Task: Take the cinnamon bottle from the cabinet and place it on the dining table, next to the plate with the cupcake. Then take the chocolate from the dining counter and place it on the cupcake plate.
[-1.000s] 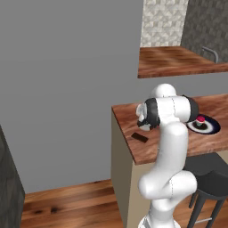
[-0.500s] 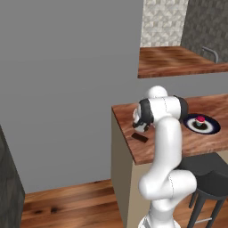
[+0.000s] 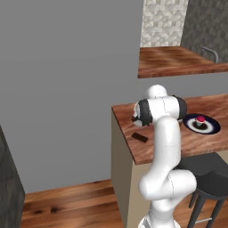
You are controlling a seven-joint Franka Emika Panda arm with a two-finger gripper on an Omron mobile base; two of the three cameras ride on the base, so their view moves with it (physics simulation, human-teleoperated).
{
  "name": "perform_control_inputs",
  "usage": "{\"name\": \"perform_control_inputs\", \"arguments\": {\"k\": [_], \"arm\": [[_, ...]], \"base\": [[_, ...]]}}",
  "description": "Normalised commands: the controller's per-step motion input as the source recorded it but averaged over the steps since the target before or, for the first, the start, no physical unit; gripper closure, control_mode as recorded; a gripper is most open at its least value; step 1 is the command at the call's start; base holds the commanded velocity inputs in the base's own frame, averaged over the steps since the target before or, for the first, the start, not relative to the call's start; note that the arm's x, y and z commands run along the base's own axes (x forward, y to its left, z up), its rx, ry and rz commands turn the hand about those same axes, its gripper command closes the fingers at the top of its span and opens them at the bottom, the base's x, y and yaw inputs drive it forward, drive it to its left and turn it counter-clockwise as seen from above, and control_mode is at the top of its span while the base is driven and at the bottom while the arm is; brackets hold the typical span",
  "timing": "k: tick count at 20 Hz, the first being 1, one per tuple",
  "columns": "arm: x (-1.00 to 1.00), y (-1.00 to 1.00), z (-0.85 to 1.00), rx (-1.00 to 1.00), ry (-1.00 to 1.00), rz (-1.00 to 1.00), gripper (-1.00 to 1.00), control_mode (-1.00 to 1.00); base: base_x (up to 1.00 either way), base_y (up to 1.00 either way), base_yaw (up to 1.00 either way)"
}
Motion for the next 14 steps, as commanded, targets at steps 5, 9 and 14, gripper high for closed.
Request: {"name": "perform_control_inputs", "arguments": {"k": [5, 9, 14], "arm": [[-0.15, 0.35, 0.22, -0.11, -0.34, -0.07, -1.00, -1.00], [-0.03, 0.61, 0.58, 0.00, -0.33, -0.02, -1.00, -1.00], [0.00, 0.83, 0.18, 0.00, -0.36, 0.00, -1.00, -1.00]], "base": [[0.00, 0.00, 0.00], [0.00, 0.00, 0.00], [0.00, 0.00, 0.00]]}}
